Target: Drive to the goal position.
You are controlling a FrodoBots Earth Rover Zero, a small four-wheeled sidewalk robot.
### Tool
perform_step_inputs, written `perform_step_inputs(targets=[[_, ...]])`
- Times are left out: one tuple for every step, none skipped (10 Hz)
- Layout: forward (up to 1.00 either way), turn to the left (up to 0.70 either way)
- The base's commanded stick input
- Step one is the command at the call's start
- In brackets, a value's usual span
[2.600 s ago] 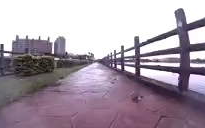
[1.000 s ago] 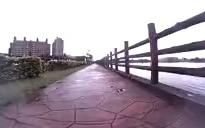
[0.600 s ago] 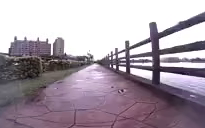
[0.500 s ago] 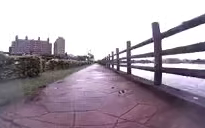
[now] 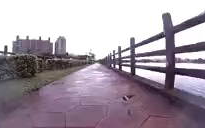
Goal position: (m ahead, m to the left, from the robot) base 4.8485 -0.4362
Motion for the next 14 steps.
perform_step_inputs(targets=[[1.00, -0.01], [1.00, -0.01], [1.00, -0.01], [1.00, -0.01], [1.00, -0.01], [1.00, -0.01], [1.00, -0.01], [1.00, -0.01], [1.00, -0.01], [1.00, -0.01], [1.00, -0.01], [1.00, -0.01], [1.00, -0.01], [1.00, -0.01]])
